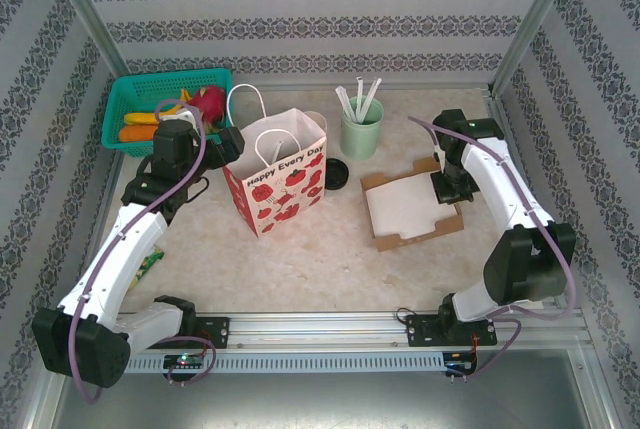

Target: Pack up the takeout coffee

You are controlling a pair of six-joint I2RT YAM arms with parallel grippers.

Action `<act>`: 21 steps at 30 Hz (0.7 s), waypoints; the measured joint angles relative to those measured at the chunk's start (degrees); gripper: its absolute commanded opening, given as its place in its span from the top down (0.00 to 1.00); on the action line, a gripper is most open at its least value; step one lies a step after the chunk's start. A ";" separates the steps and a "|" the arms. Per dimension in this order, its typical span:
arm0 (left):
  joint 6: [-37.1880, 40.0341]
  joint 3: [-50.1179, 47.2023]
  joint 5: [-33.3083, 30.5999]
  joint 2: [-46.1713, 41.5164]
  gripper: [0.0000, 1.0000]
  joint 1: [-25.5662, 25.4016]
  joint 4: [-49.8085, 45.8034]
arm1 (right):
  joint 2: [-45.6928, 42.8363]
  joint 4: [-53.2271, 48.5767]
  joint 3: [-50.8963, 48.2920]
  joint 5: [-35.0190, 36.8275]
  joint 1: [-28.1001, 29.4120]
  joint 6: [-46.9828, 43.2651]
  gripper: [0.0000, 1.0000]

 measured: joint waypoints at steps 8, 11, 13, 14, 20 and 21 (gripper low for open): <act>-2.19 1.70 1.60 3.45 0.00 0.00 -1.66 | -0.04 4.96 -6.21 -5.64 5.03 -0.83 1.00; -3.89 3.76 2.14 5.33 0.02 0.00 -3.13 | 0.17 6.99 -7.69 -6.88 6.32 0.42 0.95; -5.09 4.13 2.84 5.70 0.06 0.00 -3.65 | 0.92 8.35 -7.78 -7.91 6.67 1.57 0.90; -5.66 4.20 3.08 5.77 0.08 0.00 -3.93 | 1.42 8.79 -7.78 -8.57 6.67 1.90 0.87; -7.13 6.05 4.79 8.07 0.28 0.00 -5.64 | 4.63 10.82 -7.85 -13.27 6.67 3.54 0.70; -6.99 6.54 5.20 8.81 0.30 0.00 -5.70 | 4.42 11.08 -7.82 -14.32 6.67 3.67 0.65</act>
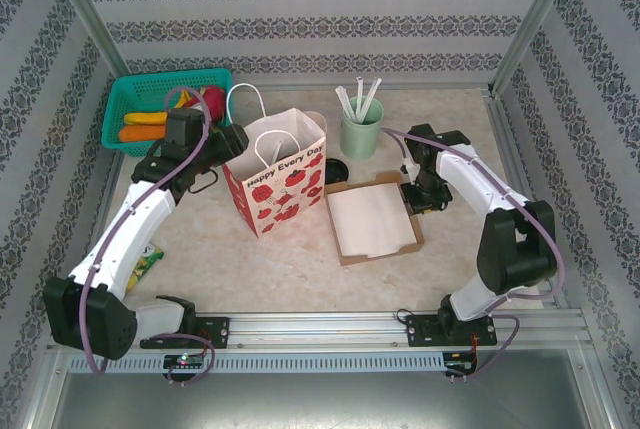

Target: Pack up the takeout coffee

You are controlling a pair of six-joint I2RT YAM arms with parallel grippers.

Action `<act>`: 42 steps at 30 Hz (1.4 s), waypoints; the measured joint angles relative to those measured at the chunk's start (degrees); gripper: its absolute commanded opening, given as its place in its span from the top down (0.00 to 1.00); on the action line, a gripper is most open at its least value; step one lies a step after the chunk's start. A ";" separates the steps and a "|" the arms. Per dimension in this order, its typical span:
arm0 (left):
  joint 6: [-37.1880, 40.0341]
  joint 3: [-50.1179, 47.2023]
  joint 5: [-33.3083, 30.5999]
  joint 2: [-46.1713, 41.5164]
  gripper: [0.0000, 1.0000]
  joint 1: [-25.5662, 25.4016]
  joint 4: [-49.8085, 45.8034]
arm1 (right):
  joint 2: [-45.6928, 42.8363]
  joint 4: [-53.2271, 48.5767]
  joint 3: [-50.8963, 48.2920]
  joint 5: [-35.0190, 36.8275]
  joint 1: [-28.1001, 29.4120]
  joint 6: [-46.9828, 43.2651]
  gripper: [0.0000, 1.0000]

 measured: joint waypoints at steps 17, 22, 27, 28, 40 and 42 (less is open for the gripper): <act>8.98 11.21 7.74 14.95 0.39 0.00 1.81 | -19.89 20.76 -12.39 -1.73 -5.62 13.81 0.02; 10.03 15.13 10.71 19.23 0.39 0.00 2.21 | -21.66 23.89 -16.98 -1.42 -6.51 16.11 0.02; 10.56 19.80 13.94 23.89 0.39 0.00 2.23 | -26.10 25.35 -19.52 -1.95 -7.19 17.22 0.03; 10.64 20.68 14.49 24.72 0.38 0.00 2.23 | -26.77 25.42 -19.85 -2.49 -7.19 17.62 0.04; 12.00 26.80 18.18 29.94 0.29 -0.17 0.33 | -17.90 25.86 -16.96 -1.33 9.29 25.03 0.17; 12.59 27.15 17.94 29.92 0.24 -0.17 -0.76 | -14.60 26.29 -15.72 0.11 12.20 26.14 0.19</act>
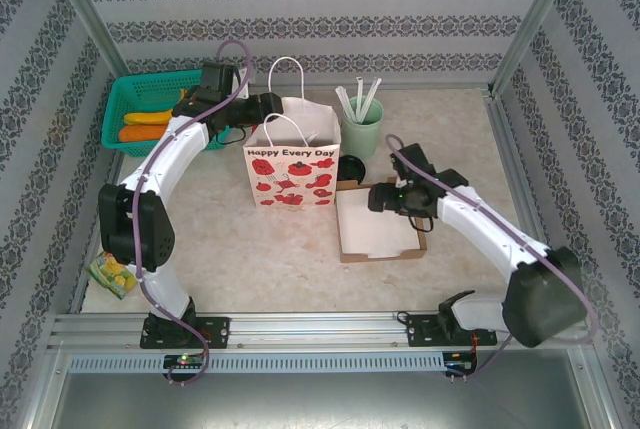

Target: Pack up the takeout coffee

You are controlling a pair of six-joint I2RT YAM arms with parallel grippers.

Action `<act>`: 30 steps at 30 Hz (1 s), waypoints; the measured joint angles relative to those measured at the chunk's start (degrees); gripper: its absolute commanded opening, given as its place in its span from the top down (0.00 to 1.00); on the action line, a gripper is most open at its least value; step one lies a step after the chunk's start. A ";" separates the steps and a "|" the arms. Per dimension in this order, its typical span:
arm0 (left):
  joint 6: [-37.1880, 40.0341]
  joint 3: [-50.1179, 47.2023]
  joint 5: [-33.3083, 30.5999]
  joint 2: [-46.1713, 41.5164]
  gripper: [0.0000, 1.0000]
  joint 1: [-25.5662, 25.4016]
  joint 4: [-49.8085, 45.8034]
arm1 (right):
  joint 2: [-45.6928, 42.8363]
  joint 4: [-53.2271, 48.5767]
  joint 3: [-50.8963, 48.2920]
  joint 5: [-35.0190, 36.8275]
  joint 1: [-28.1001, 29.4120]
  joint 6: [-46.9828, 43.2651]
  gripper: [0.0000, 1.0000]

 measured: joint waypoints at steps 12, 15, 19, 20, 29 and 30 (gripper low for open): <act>2.62 -0.72 -1.55 -7.56 0.05 0.00 -5.38 | 16.96 1.64 3.56 1.60 7.02 1.14 0.37; 2.62 -1.77 -2.36 -10.62 0.04 0.00 -5.90 | 19.17 1.92 4.42 1.73 7.04 1.11 0.41; 2.51 -4.20 -4.22 -13.68 0.03 0.00 -6.14 | 21.31 1.95 4.92 2.43 7.30 1.11 0.53; 2.38 -4.76 -4.76 -14.16 0.03 0.00 -6.14 | 21.64 1.90 4.92 2.58 7.41 1.20 0.57; 1.66 -7.67 -9.49 -16.00 0.01 0.02 -6.14 | 21.46 1.75 4.94 4.24 7.41 1.03 0.91; 1.68 -7.67 -9.81 -16.09 0.01 0.02 -6.12 | 21.22 1.68 4.96 4.39 7.41 0.85 0.93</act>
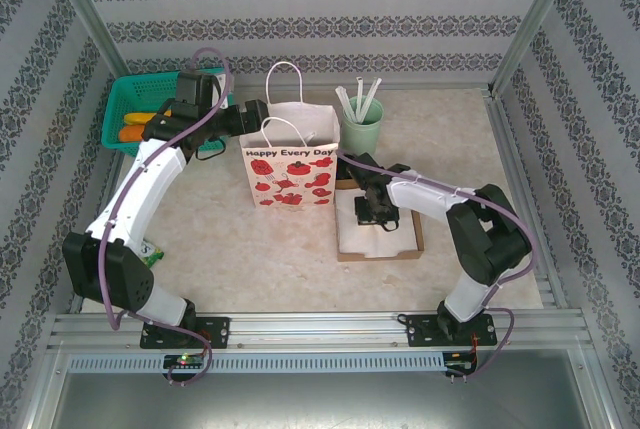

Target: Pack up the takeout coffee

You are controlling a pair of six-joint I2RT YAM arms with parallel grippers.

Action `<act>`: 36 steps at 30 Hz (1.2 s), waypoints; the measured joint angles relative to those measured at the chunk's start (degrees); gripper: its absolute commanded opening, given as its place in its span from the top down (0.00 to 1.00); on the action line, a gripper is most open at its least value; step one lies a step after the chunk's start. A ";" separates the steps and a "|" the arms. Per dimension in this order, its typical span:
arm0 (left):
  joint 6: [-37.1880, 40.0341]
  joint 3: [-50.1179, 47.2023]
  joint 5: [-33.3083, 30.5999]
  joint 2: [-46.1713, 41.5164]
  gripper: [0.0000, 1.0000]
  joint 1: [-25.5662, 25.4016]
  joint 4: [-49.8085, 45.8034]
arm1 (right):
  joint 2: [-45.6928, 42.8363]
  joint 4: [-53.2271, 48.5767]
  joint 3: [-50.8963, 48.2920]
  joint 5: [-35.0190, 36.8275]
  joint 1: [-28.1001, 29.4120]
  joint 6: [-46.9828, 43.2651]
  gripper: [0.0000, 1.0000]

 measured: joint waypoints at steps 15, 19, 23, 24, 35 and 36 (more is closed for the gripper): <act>-0.02 -0.42 -2.05 -1.62 0.00 0.00 -0.02 | -4.72 -1.57 0.39 0.24 -0.02 -0.20 1.00; -0.02 -0.42 -2.27 -1.62 0.00 0.00 0.00 | -7.50 -1.77 0.50 -0.20 -0.72 -0.44 1.00; -0.20 -0.48 -2.47 -1.62 0.00 0.02 0.00 | -10.78 -1.79 0.61 -1.62 -2.80 -0.50 1.00; -0.22 -0.50 -2.58 -1.62 0.00 0.02 0.00 | -11.65 -1.90 0.63 -2.01 -3.37 -0.61 1.00; -0.66 -0.50 -3.15 -1.62 0.00 0.02 0.00 | -16.65 -3.89 1.33 -3.56 -5.92 -1.53 1.00; -0.66 -0.50 -3.15 -1.62 0.00 0.02 0.00 | -16.76 -4.17 1.40 -3.61 -5.92 -1.51 1.00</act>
